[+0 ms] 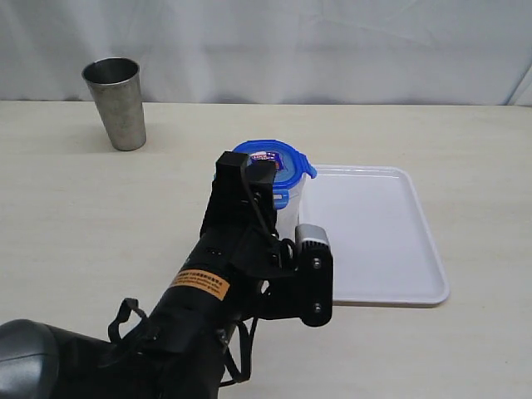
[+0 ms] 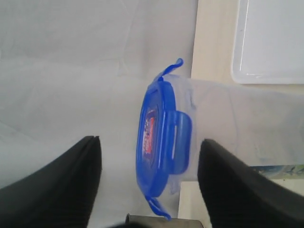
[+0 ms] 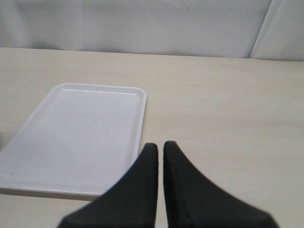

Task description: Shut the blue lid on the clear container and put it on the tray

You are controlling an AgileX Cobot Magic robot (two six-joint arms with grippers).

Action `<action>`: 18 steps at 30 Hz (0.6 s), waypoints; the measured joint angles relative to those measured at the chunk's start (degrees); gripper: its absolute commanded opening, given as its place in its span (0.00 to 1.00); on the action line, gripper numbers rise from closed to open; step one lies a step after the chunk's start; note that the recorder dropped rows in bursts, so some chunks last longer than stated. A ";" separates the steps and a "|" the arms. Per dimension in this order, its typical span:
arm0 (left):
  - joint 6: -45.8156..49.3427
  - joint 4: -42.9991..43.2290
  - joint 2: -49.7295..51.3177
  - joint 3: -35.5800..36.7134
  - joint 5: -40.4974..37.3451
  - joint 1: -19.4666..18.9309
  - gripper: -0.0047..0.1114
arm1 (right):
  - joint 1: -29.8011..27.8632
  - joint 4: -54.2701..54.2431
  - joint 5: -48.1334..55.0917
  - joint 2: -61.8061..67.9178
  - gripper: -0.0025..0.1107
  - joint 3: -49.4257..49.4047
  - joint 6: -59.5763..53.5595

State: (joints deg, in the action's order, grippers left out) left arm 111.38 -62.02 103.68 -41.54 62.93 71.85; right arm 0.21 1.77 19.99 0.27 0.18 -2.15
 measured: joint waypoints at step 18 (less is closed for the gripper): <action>-0.89 -3.14 0.00 0.00 -1.15 0.00 0.54 | 0.00 0.00 0.00 0.00 0.06 0.00 0.00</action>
State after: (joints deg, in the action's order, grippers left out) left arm 110.49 -65.16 103.68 -41.54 61.78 71.85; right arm 0.21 1.77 19.99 0.27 0.18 -2.15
